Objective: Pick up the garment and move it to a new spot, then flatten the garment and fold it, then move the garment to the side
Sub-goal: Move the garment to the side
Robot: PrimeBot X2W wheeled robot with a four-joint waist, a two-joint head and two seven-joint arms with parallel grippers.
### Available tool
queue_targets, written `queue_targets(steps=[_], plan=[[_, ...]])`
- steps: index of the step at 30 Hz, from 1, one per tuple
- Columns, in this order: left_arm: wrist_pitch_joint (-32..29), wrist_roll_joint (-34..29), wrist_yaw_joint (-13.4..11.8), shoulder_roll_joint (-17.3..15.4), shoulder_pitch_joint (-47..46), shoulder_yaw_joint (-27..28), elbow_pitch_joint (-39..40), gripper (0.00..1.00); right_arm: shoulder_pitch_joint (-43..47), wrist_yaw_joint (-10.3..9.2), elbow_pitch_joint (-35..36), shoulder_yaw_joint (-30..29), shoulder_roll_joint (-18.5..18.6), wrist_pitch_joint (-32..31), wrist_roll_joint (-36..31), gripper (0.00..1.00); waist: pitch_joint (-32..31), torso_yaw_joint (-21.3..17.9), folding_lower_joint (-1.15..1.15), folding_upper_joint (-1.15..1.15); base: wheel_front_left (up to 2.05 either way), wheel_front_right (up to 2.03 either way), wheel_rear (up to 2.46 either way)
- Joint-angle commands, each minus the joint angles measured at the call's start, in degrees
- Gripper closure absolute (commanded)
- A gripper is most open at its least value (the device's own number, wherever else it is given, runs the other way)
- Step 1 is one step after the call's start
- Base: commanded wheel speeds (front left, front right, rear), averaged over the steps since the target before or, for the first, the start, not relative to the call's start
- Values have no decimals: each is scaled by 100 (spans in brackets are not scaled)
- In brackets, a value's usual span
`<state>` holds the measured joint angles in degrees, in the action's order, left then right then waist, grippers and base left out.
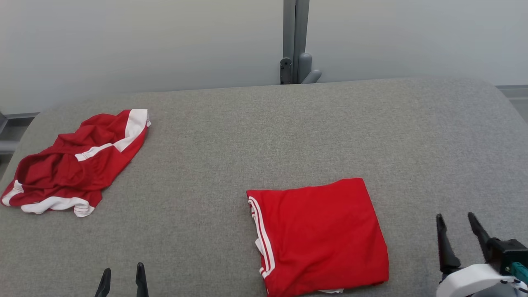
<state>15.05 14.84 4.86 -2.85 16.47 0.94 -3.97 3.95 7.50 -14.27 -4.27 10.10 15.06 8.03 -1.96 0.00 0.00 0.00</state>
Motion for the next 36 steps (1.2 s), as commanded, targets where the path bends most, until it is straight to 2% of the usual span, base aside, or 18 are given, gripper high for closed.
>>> queue_targets(steps=[1,3,8,13,17,25,26,28,32,36], plan=[[16,23,-11,-9,-60,-8,27,0,-77,-2,-93,103,-27,16,170,0,22,22,0,0,0,0,0],[16,42,-33,-10,-75,-56,50,0,-214,-2,-377,490,42,-100,607,0,48,53,0,0,0,0,0],[16,45,-53,-10,-96,-167,93,0,-881,-3,-668,1367,476,-1286,1671,0,182,114,0,0,0,0,0],[16,10,-40,-10,-158,-236,71,0,-1584,-4,-1019,1923,758,-2367,2100,0,386,144,0,0,0,0,0],[16,51,-59,-10,-254,-279,21,0,-1973,-4,-1474,2083,647,-2658,2213,0,513,211,0,0,0,0,0],[16,101,-97,-10,-502,-414,-5,0,-2567,-4,-2239,2502,509,-2812,2494,0,738,311,0,0,0,0,0],[17,103,-94,-9,-526,-416,-4,0,-2635,-4,-2298,2553,489,-2810,2557,28,771,308,0,0,0,0,0],[16,106,-89,-10,-559,-422,-5,0,-2733,-4,-2420,2587,446,-2761,2750,100,819,294,0,0,0,0,0],[15,91,-88,-10,-646,-415,31,0,-3012,-6,-2485,2708,557,-2547,3083,100,972,212,0,0,0,0,0],[16,41,-99,-9,-789,-399,125,0,-3419,-7,-2474,2706,835,-2374,3355,100,1267,1,0,0,0,0,0]])
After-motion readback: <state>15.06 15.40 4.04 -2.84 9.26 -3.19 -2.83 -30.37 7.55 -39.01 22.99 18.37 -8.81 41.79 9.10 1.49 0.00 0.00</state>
